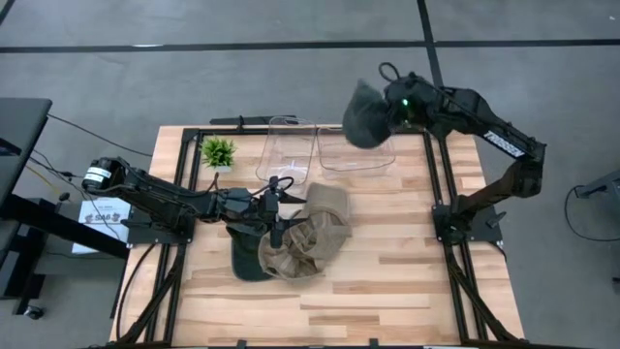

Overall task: Pick & Place hat
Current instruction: Put the right black cap into the right transparent bin

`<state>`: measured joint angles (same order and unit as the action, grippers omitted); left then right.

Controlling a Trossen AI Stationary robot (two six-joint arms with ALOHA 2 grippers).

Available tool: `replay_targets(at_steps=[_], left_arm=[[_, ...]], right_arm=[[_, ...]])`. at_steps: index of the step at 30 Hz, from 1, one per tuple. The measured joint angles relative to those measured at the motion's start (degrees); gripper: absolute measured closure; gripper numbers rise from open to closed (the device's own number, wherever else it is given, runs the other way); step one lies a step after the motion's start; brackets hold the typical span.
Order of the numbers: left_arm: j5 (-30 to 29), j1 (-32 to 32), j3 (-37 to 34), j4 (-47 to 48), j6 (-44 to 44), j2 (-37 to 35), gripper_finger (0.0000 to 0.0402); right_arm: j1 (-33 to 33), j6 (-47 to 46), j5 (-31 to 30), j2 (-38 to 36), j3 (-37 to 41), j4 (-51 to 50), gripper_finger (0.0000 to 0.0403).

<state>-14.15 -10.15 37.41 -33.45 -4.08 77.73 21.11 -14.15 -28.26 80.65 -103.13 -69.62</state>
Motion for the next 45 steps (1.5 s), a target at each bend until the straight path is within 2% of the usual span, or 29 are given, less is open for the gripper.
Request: replay_targets(at_steps=[7,15,23,35,45], left_arm=[[0.0,0.0,0.0,0.0,0.0,0.0,0.0178],[0.0,0.02,0.0,-0.02,0.02,0.0,0.0179],[0.0,0.0,0.0,-0.04,0.02,0.0,0.0179],[0.02,0.0,0.0,-0.02,0.04,0.0,0.0179],[0.02,0.01,0.02,-0.02,0.04,0.0,0.0179]], right_arm=[[6.5,-5.09,0.11,1.8,0.02,-0.35,0.0403],[9.67,-8.52,-0.41,3.51,0.04,0.08,0.0403],[9.79,-9.42,-2.2,6.53,0.02,-2.23,0.0403],[10.02,-11.79,-1.72,13.09,0.04,-9.22,0.0403],[9.31,-14.77,-1.68,14.92,0.06,-14.86,0.0403]])
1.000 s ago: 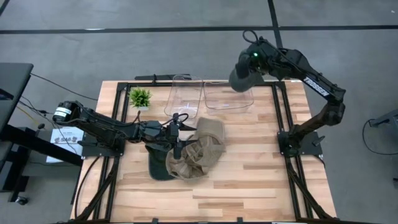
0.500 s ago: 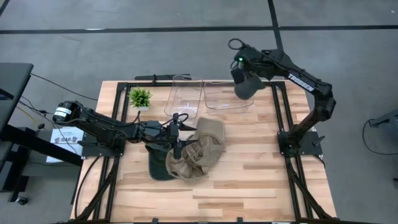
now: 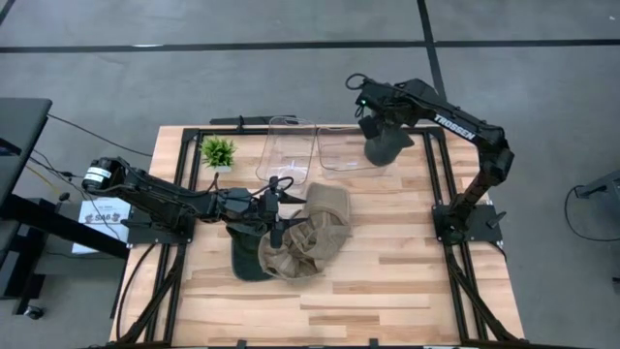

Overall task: Pick & Place hat
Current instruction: Put the right black cap into the right transparent bin, then put the black cap into the right transparent bin

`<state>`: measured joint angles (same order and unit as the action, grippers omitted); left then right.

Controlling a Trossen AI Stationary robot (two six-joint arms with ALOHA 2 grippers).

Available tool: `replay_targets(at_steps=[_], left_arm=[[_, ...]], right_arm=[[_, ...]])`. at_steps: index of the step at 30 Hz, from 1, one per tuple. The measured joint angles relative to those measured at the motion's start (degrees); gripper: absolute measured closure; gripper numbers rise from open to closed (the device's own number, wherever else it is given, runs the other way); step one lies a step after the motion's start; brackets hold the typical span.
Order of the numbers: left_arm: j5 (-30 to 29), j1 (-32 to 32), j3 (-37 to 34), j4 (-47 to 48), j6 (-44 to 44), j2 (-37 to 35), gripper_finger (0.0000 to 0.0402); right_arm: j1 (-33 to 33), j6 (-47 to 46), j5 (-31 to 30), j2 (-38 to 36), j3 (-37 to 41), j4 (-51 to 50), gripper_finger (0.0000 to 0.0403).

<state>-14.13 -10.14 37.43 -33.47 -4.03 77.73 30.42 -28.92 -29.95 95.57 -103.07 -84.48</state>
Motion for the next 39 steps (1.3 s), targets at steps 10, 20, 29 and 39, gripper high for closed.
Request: replay_targets(at_steps=[10,20,29,39], left_arm=[[0.0,-0.01,0.0,0.0,0.01,0.0,0.0179],[0.0,0.0,0.0,0.0,0.02,0.0,0.0179],[0.01,0.0,0.0,0.0,0.02,0.0,0.0179],[0.0,0.0,0.0,0.0,0.07,0.0,0.0179]], right_arm=[[-0.7,-1.71,0.09,0.2,0.0,-0.38,0.0398],[-0.68,-1.64,0.08,0.17,0.0,-0.44,0.033],[-1.19,4.76,-0.01,-0.33,0.0,-0.55,0.0303],[-6.01,5.72,-13.44,-9.26,0.0,-0.36,0.0305]])
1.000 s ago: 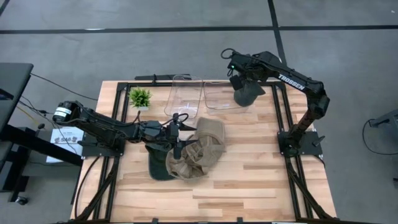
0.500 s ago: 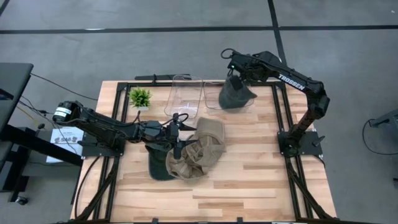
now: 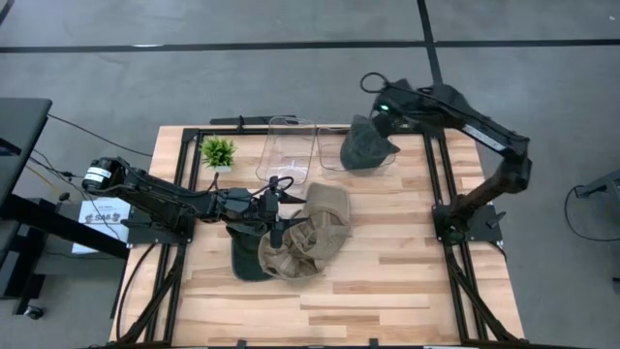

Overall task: Pick & Place hat
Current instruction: Put the black cap into the right transparent bin

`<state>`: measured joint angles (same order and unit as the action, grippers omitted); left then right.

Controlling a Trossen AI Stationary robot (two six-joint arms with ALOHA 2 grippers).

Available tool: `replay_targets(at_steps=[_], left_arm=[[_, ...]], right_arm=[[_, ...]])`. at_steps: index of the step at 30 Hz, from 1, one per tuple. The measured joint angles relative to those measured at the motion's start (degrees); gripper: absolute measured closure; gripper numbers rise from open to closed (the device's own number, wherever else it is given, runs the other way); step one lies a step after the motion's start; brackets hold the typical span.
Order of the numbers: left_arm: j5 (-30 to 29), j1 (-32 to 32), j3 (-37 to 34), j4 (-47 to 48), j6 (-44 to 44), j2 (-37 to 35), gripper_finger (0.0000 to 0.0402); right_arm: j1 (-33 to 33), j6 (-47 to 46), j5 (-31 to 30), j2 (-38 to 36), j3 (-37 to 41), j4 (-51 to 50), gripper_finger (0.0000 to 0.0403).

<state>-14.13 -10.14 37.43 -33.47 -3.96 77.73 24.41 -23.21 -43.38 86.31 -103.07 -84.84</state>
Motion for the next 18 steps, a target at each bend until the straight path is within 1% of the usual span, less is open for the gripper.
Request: replay_targets(at_steps=[3,4,6,8,11,15,18], left_arm=[[0.01,0.0,0.0,0.02,0.42,0.0,0.0179],[0.02,-0.01,0.0,0.03,0.43,0.0,0.0179],[0.02,-0.06,0.0,0.09,0.43,0.0,0.0179],[0.03,-0.06,0.0,0.09,0.74,0.0,0.0179],[0.04,-0.04,0.0,0.24,2.53,0.0,0.0179],[0.04,-0.04,0.0,0.26,2.95,0.0,0.0179],[0.04,-0.03,0.0,0.24,2.95,0.0,0.0179]], right_arm=[[-5.07,-1.04,-8.64,-5.24,0.28,0.63,0.0305],[-7.18,-1.15,-10.53,-7.3,0.91,1.38,0.0305],[-11.95,-0.35,-11.59,-11.68,3.17,4.7,0.0305],[-17.11,2.17,-10.04,-16.15,6.8,9.07,0.0305],[-25.07,5.78,-3.64,-22.84,14.39,16.73,0.0305],[-34.91,10.06,4.82,-30.55,27.72,28.95,0.0305],[-41.17,11.75,8.31,-34.83,38.42,38.4,0.0305]])
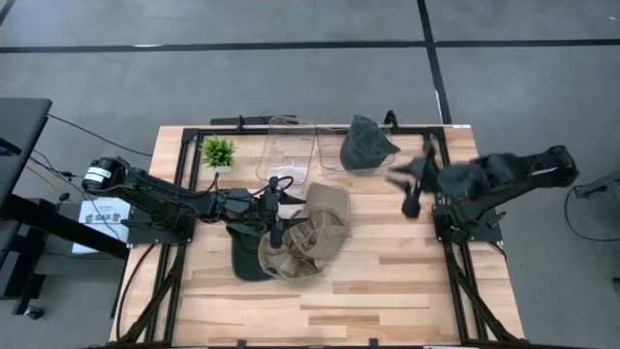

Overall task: Pick & Place hat
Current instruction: Put the black cap into the right transparent bin

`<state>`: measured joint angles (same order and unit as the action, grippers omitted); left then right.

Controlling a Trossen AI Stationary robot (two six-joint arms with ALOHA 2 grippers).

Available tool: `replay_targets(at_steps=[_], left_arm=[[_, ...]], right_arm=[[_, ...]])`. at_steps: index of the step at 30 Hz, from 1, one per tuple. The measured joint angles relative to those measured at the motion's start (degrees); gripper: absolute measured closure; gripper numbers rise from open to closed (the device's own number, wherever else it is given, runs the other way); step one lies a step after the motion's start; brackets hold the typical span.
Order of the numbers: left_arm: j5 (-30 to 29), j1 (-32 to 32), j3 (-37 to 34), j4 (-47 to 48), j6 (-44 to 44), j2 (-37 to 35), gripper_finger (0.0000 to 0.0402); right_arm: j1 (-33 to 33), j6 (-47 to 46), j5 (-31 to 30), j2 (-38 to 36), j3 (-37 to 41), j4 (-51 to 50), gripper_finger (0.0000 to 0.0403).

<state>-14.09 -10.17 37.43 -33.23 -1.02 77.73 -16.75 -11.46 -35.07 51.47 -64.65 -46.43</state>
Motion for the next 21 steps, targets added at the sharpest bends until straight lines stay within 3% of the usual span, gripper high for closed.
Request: replay_targets(at_steps=[5,11,15,21], left_arm=[[0.0,-0.01,0.0,-0.11,0.0,0.0,0.0179],[0.0,0.0,0.0,-0.15,0.33,0.0,0.0179],[0.0,0.0,0.0,-0.13,1.38,0.0,0.0179],[-0.01,0.0,0.0,-0.09,1.37,0.0,0.0179]], right_arm=[[-8.51,1.54,0.92,-2.9,17.01,15.95,0.0305],[-13.14,6.08,0.44,0.35,32.36,39.43,0.0305],[-14.32,7.53,0.4,4.41,37.66,49.62,0.0305],[-14.21,7.49,0.33,10.87,38.65,49.92,0.0305]])
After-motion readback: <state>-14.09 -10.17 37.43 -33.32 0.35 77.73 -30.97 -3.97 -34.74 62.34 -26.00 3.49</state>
